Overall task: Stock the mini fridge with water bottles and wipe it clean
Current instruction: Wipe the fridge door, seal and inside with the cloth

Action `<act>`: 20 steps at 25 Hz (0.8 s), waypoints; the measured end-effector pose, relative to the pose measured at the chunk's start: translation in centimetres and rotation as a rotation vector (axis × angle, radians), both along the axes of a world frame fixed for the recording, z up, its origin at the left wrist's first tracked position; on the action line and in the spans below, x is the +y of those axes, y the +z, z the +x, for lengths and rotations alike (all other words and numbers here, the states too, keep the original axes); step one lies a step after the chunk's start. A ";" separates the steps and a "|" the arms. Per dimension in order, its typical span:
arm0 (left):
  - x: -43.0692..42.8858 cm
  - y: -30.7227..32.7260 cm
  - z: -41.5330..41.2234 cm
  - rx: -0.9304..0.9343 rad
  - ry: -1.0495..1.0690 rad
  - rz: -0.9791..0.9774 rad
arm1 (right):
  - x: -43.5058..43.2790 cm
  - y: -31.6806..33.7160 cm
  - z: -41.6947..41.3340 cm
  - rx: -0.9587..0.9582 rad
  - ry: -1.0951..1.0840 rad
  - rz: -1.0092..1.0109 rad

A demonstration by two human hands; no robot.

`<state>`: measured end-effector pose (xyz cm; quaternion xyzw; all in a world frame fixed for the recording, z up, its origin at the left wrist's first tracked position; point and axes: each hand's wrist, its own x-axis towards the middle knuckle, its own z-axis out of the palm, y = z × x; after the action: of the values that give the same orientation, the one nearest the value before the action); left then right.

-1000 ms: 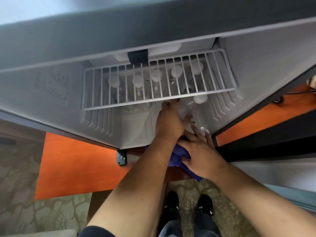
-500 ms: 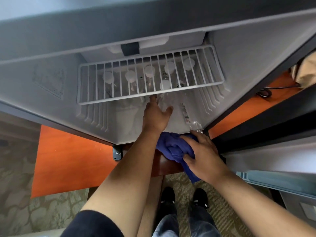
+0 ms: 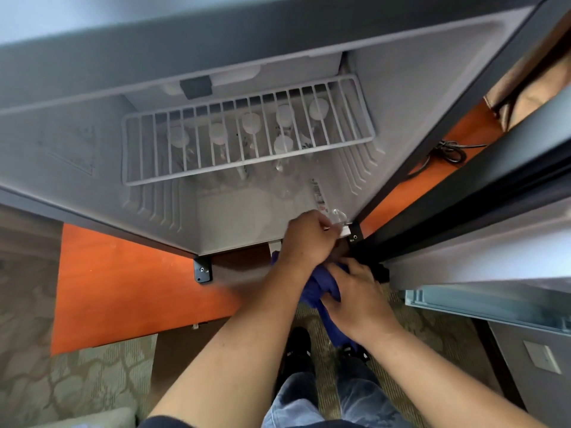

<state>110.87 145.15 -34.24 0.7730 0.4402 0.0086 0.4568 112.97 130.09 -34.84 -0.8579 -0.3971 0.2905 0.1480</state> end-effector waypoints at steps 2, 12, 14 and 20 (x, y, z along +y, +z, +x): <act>-0.8 -0.2 1.1 0.049 -0.076 -0.048 | -0.1 -0.4 0.2 0.022 -0.044 -0.009; -2.1 -2.0 1.2 0.102 -0.346 0.043 | -2.0 -0.9 1.1 0.116 -0.111 -0.014; -2.4 -1.4 0.6 0.054 -0.336 0.112 | -2.0 -0.6 1.2 0.125 -0.103 0.000; -0.9 3.0 -0.8 -0.217 -0.122 0.284 | -0.6 0.3 1.5 0.154 -0.098 0.127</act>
<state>110.05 144.22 -31.23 0.8494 0.3351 0.1261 0.3877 114.51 129.52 -34.54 -0.8404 -0.3597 0.3220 0.2463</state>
